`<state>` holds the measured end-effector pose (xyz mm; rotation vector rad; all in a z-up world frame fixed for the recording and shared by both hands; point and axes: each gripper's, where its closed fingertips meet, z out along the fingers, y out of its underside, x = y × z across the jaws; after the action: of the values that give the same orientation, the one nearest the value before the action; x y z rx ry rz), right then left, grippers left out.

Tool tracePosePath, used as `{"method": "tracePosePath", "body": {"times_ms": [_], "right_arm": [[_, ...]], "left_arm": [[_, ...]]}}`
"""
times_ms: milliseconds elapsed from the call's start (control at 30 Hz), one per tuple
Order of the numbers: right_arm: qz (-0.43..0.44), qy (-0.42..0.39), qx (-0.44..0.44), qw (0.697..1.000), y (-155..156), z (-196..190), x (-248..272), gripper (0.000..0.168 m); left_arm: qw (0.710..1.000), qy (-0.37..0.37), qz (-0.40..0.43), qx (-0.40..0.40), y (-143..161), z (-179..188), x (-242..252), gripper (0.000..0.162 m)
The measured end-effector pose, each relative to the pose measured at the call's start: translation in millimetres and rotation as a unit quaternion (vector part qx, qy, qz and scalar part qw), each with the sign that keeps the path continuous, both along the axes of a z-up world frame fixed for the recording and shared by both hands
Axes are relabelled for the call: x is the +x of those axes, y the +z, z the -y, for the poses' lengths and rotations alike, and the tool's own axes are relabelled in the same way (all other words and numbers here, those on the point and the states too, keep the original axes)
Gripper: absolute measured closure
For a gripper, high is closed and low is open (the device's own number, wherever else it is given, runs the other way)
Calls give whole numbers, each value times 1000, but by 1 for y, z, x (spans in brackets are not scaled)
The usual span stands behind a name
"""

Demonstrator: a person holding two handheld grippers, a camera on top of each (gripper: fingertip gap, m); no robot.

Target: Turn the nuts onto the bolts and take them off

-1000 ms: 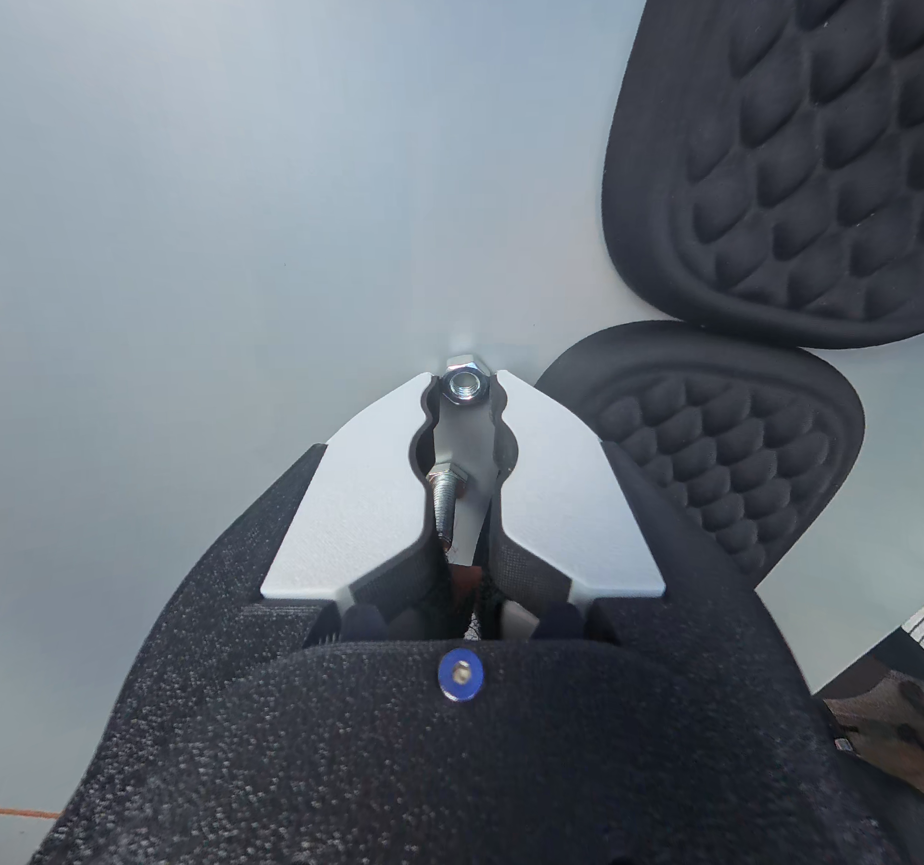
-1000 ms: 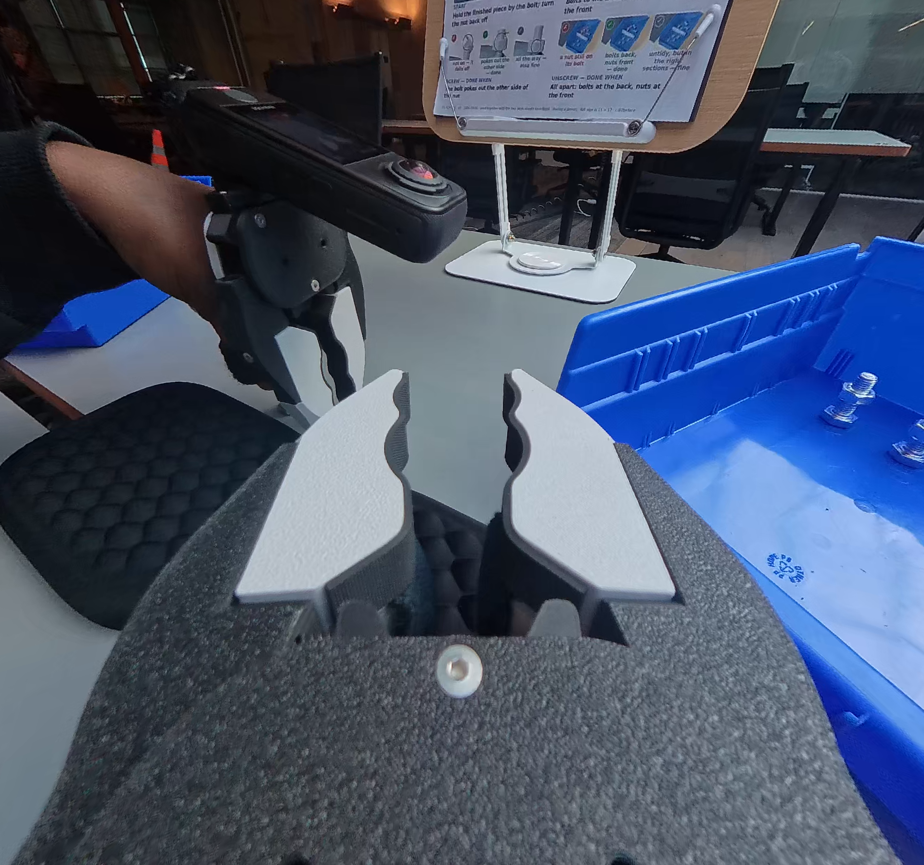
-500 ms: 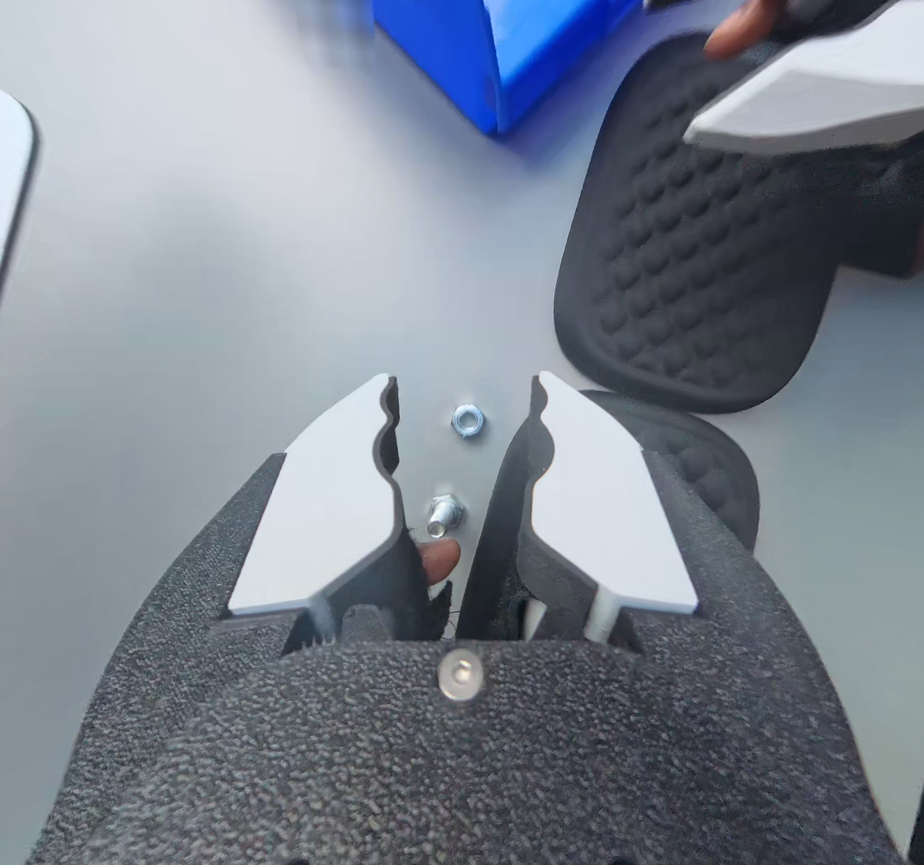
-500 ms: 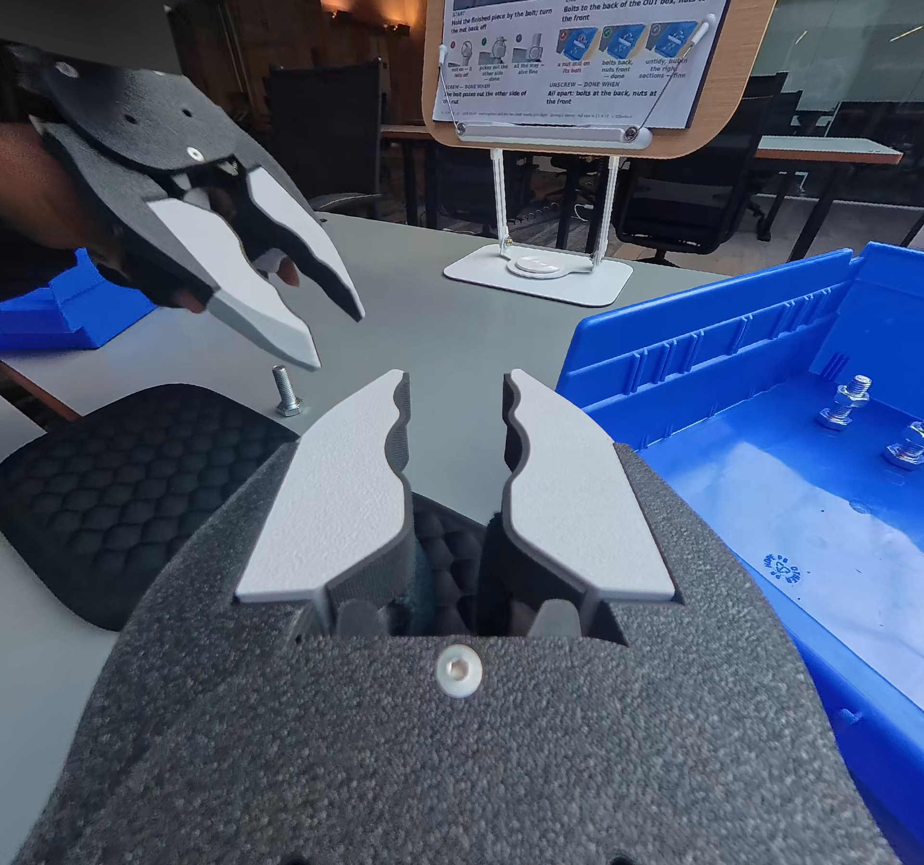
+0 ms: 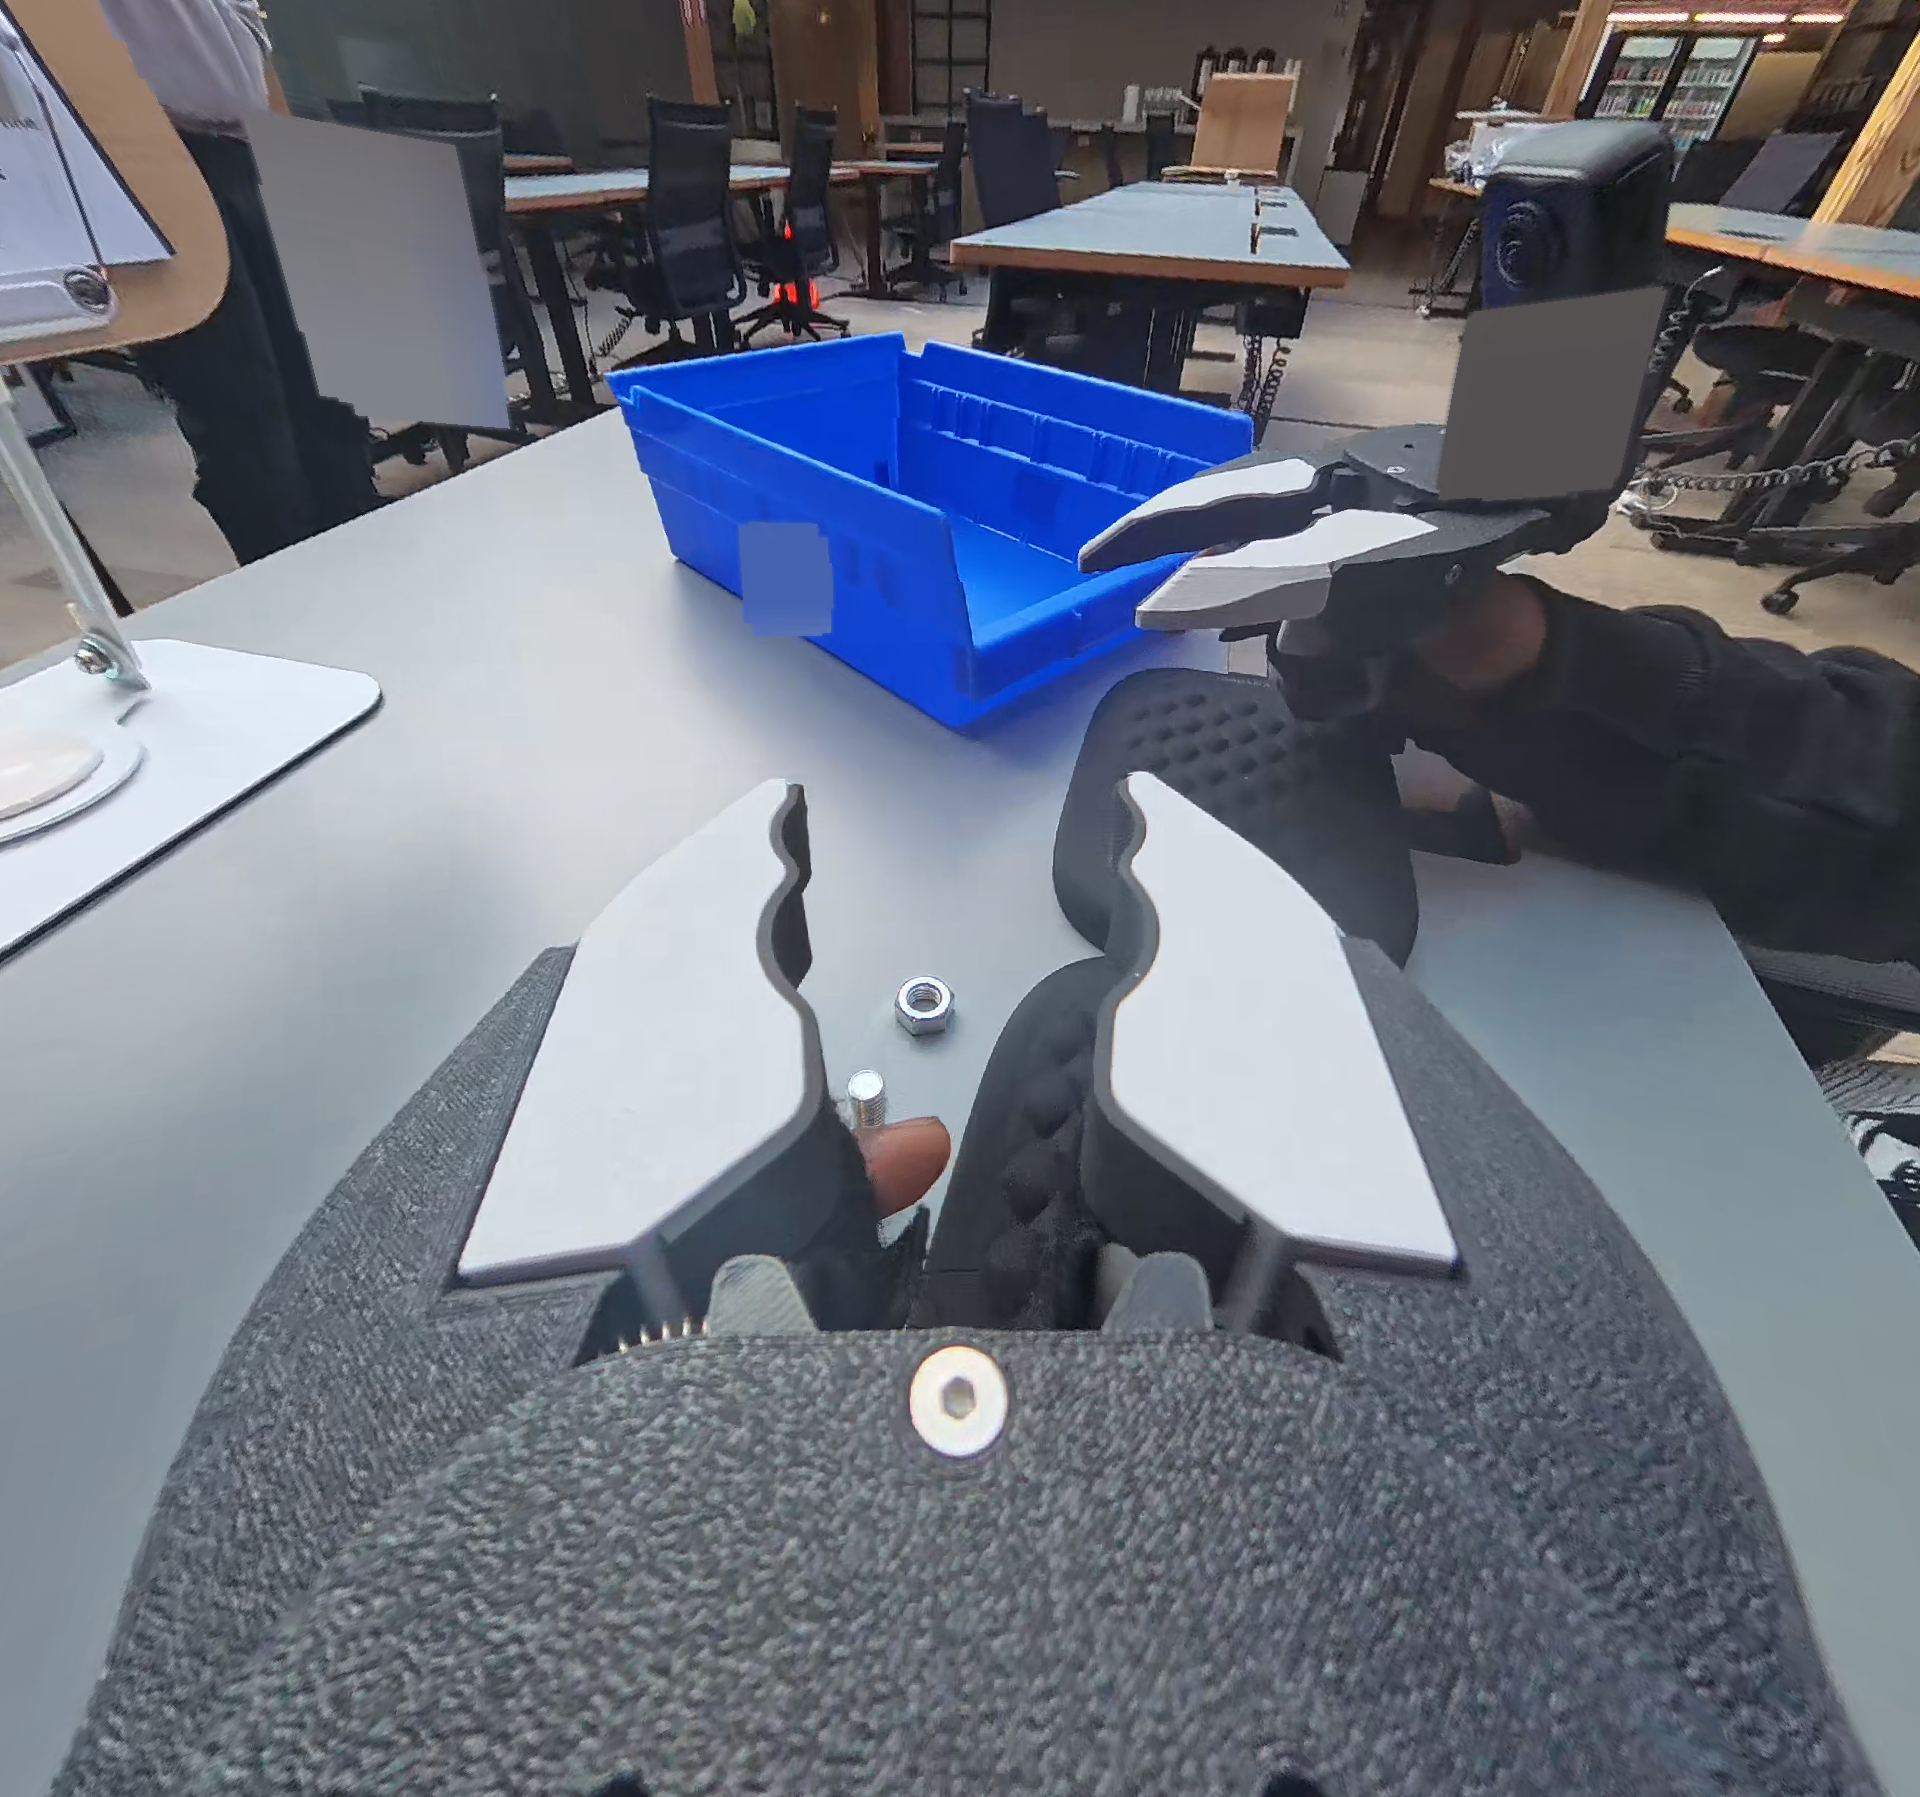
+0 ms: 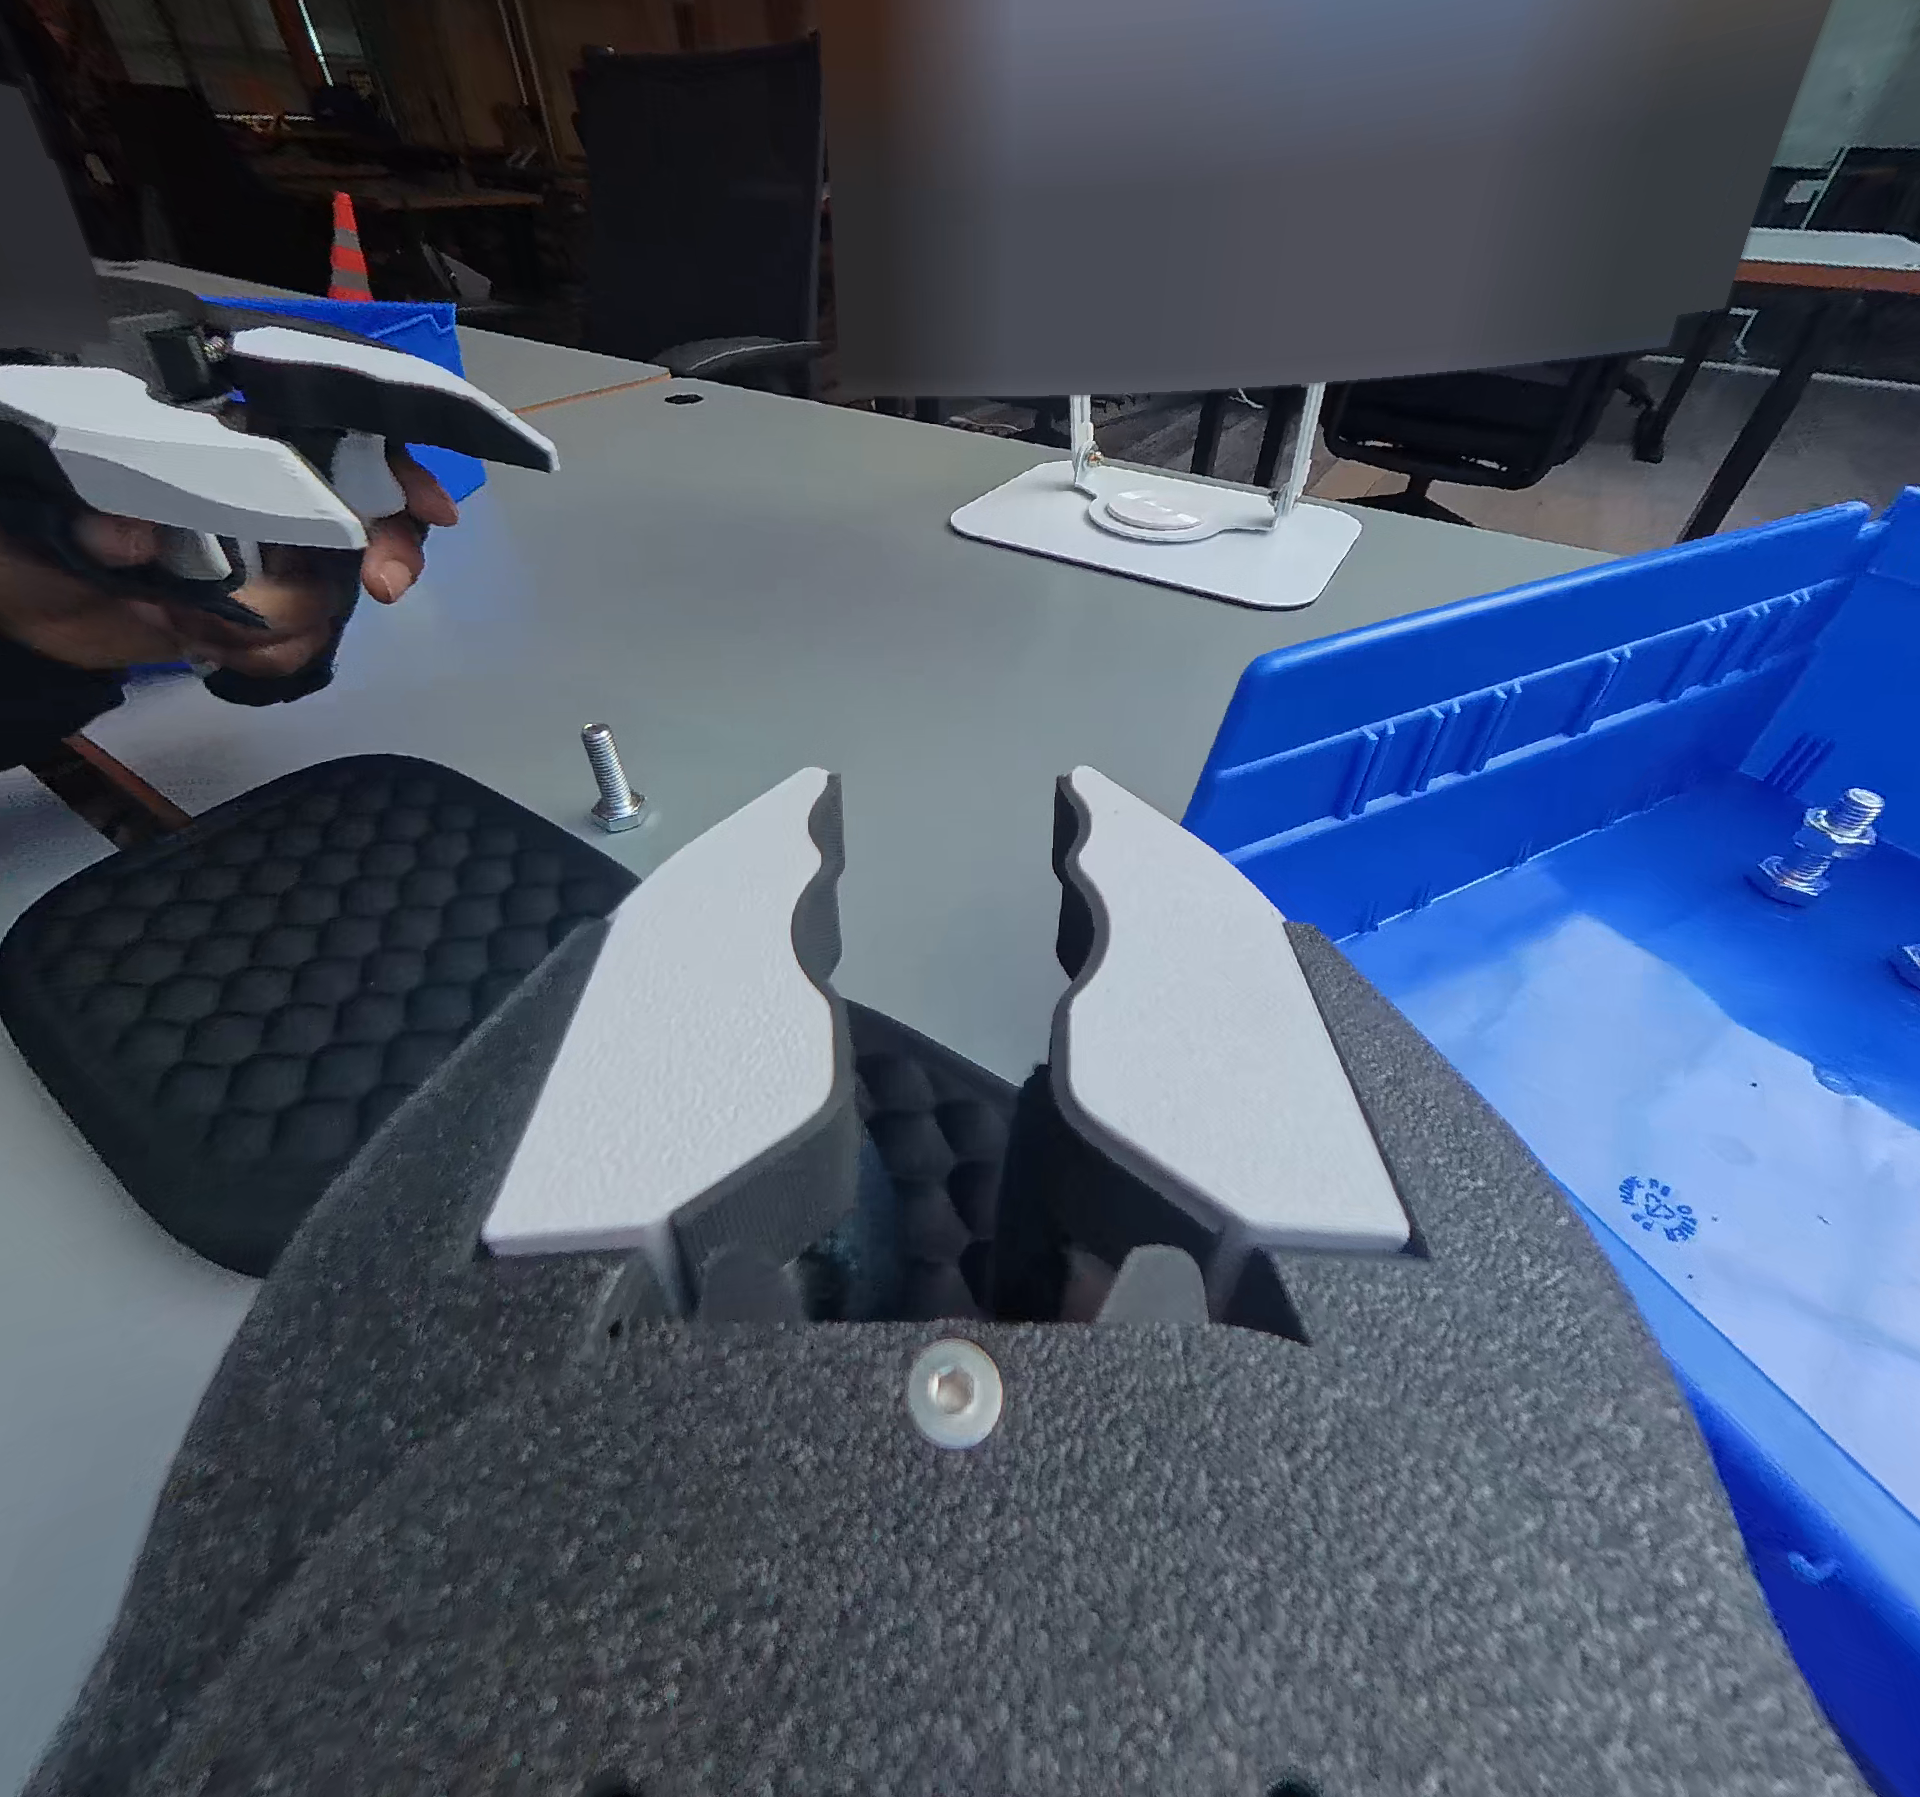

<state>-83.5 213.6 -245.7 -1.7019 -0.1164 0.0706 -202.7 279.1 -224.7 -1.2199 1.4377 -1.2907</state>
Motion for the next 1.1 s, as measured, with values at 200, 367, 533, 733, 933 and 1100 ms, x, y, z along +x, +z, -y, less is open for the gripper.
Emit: {"method": "tracePosePath", "body": {"times_ms": [200,367,533,733,933,1100], "right_arm": [[31,45,-30,998,6,-20,-17,123],[38,121,-78,989,6,-49,-53,125],[60,208,-159,963,-25,-72,-101,132],[95,243,-229,938,-57,-92,-129,139],[119,240,-250,930,-73,-98,-131,159],[139,220,-228,938,-55,-97,-119,159]], "left_arm": [[999,3,43,-21,-2,-15,-16,89],[999,1,39,3,-7,-16,-20,81],[999,1,26,20,-14,-15,-21,84],[1000,0,14,15,-22,-19,-23,87],[1000,2,13,13,-23,-21,-23,89],[999,0,10,31,-25,-17,-21,90]]}}
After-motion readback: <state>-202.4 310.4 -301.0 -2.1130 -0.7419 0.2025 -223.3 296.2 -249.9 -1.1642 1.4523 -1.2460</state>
